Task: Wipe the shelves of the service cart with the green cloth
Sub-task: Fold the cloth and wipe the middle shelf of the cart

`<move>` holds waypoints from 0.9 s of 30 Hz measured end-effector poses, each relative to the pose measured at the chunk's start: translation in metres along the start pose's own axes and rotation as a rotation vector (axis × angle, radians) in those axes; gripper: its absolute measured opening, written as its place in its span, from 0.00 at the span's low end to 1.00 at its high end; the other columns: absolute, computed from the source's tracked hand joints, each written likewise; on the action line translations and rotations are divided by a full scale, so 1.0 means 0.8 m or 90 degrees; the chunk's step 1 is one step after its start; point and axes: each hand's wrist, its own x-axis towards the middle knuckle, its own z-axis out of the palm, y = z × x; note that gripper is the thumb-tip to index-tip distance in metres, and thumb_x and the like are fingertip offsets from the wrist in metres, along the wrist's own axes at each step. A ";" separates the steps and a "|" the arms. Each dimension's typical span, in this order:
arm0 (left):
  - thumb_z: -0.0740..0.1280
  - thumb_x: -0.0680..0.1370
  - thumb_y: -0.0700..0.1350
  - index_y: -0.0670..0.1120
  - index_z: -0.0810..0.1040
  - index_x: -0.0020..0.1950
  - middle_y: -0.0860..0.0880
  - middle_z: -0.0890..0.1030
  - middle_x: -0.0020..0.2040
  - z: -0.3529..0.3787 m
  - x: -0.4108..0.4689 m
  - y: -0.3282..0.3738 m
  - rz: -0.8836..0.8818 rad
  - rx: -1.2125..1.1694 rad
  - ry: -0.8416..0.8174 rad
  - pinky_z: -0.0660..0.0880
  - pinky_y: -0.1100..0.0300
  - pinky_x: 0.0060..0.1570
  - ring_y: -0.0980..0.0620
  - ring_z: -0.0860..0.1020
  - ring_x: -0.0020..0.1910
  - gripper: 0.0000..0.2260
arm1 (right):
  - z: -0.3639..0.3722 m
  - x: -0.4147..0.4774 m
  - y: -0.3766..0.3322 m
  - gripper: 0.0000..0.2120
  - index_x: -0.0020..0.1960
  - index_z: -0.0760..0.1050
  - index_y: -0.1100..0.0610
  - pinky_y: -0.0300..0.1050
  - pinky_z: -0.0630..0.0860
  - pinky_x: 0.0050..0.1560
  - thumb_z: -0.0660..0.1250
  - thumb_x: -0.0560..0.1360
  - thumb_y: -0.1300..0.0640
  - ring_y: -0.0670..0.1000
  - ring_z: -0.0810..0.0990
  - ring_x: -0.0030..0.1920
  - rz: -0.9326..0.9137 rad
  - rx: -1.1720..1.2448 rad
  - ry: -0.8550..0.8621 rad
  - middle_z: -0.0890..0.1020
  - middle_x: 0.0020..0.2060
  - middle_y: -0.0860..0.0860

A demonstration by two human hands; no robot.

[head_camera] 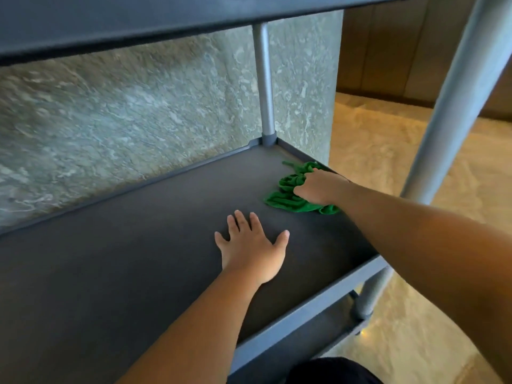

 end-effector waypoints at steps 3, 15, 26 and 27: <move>0.45 0.79 0.71 0.47 0.43 0.82 0.42 0.41 0.82 0.001 -0.002 -0.002 -0.002 -0.020 0.004 0.45 0.35 0.75 0.42 0.41 0.80 0.40 | 0.011 -0.057 0.019 0.30 0.76 0.61 0.62 0.59 0.63 0.71 0.59 0.80 0.46 0.65 0.63 0.74 0.061 0.009 -0.002 0.62 0.75 0.63; 0.48 0.83 0.64 0.47 0.45 0.82 0.48 0.42 0.82 -0.040 -0.071 -0.101 0.061 -0.170 -0.113 0.44 0.49 0.77 0.49 0.41 0.81 0.34 | 0.048 -0.172 0.012 0.29 0.80 0.58 0.48 0.62 0.56 0.76 0.60 0.81 0.44 0.58 0.55 0.79 -0.020 -0.047 -0.024 0.56 0.80 0.53; 0.49 0.71 0.75 0.46 0.56 0.81 0.46 0.53 0.82 -0.009 -0.280 -0.361 -0.282 -0.212 0.053 0.48 0.52 0.77 0.49 0.49 0.81 0.47 | 0.082 -0.171 -0.064 0.34 0.81 0.50 0.42 0.59 0.55 0.77 0.55 0.79 0.33 0.58 0.50 0.80 -0.061 -0.100 -0.076 0.49 0.81 0.54; 0.49 0.71 0.73 0.45 0.56 0.81 0.47 0.54 0.82 -0.009 -0.279 -0.361 -0.286 -0.229 0.081 0.48 0.54 0.77 0.50 0.49 0.81 0.46 | 0.086 -0.179 -0.077 0.34 0.81 0.50 0.42 0.58 0.54 0.78 0.55 0.79 0.33 0.57 0.49 0.80 -0.077 -0.118 -0.082 0.48 0.81 0.53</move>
